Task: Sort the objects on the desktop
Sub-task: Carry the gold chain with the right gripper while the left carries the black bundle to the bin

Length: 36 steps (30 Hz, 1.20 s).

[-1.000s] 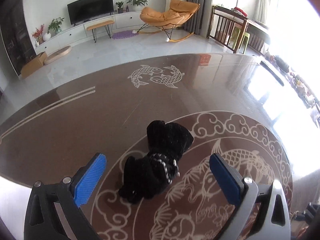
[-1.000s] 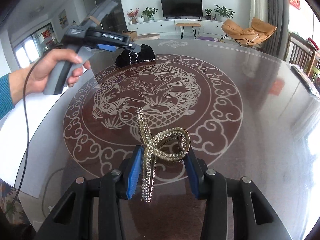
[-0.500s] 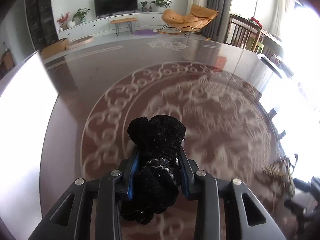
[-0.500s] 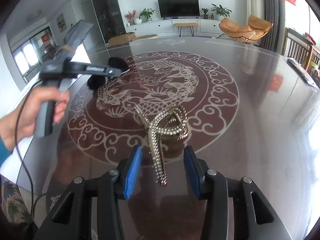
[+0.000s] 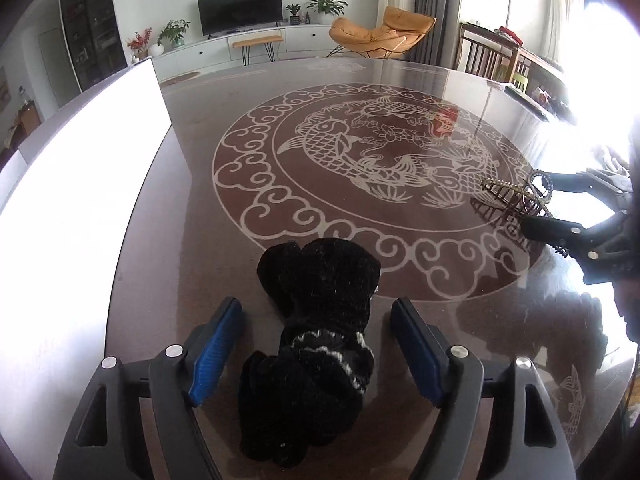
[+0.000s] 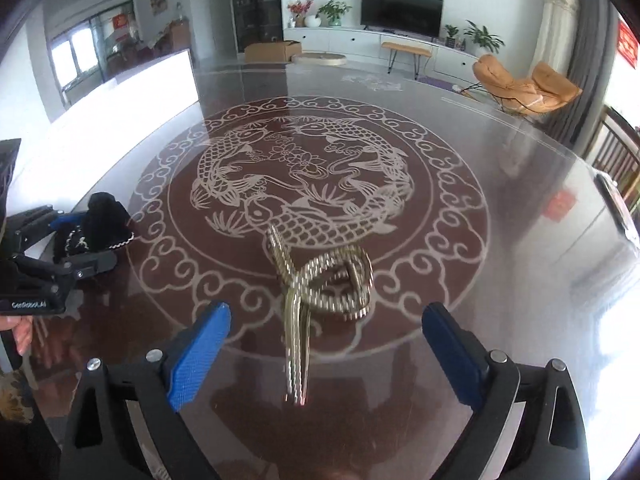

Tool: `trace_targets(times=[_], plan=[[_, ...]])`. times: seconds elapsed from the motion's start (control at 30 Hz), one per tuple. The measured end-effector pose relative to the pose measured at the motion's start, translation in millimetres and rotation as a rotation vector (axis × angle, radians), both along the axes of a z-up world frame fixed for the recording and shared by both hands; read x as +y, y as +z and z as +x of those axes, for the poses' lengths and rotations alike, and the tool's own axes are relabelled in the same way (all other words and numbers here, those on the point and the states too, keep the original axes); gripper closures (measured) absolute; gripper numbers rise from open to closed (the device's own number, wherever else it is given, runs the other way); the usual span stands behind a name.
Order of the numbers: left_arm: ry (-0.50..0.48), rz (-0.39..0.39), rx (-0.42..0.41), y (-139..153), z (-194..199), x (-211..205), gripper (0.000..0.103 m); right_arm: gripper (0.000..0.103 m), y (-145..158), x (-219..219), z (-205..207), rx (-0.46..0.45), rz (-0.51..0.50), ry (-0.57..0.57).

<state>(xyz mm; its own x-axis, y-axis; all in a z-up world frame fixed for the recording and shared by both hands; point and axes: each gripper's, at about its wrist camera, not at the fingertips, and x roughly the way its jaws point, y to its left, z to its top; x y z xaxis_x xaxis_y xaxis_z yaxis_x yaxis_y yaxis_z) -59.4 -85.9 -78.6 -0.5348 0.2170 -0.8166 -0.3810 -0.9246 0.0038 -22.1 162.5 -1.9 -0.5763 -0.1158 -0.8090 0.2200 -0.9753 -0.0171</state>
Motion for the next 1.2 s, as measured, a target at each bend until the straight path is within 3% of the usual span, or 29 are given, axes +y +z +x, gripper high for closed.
trace_targets(times=[0.03,0.07,0.1,0.17,0.3,0.43,0.53,0.63,0.73,0.83,0.97,1.07,1.13,1.2], plan=[[0.007,0.000,0.004,2.9,-4.9,2.7,0.033,0.020,-2.8,-3.9,-8.5,-0.004,0.013,0.017],[0.010,0.004,0.021,5.1,-5.6,3.4,0.055,0.048,-4.5,-5.6,-13.3,-0.009,0.011,0.037],[0.017,0.001,0.029,7.9,-6.6,5.0,0.072,0.051,-6.4,-7.0,-16.8,-0.022,0.013,0.047],[0.031,0.024,0.024,10.0,-5.3,1.6,0.072,0.057,-4.3,-5.7,-15.2,-0.020,0.008,0.033],[0.044,0.124,0.040,35.9,7.5,-6.9,0.072,0.057,12.1,-5.7,0.9,-0.014,-0.034,-0.005],[0.055,0.281,0.090,101.4,21.1,-30.0,0.072,0.057,53.9,-14.5,10.9,0.011,-0.038,0.034],[0.090,0.362,0.154,153.9,32.7,-71.3,0.072,0.057,101.0,-35.3,10.4,0.068,-0.084,0.087],[0.160,0.324,0.210,188.1,39.6,-122.6,0.072,0.057,147.9,-77.8,3.8,0.128,-0.148,0.175],[0.280,0.197,0.233,196.3,37.0,-178.4,0.072,0.057,177.8,-140.6,-8.9,0.147,-0.206,0.288],[0.406,0.131,0.175,175.7,29.1,-234.6,0.072,0.056,185.1,-217.1,-21.9,0.133,-0.242,0.404],[0.513,0.071,0.087,136.8,21.9,-283.8,0.072,0.056,160.8,-312.2,-35.1,0.046,-0.267,0.512],[0.568,0.049,0.023,112.3,19.1,-303.5,0.067,0.056,130.7,-364.4,-40.7,-0.022,-0.235,0.561],[0.591,0.033,0.004,104.3,18.5,-309.2,0.055,0.055,113.3,-384.7,-42.6,-0.057,-0.226,0.569],[0.609,0.026,0.018,102.3,22.6,-312.5,0.019,0.036,98.8,-398.9,-46.2,-0.111,-0.220,0.578]])
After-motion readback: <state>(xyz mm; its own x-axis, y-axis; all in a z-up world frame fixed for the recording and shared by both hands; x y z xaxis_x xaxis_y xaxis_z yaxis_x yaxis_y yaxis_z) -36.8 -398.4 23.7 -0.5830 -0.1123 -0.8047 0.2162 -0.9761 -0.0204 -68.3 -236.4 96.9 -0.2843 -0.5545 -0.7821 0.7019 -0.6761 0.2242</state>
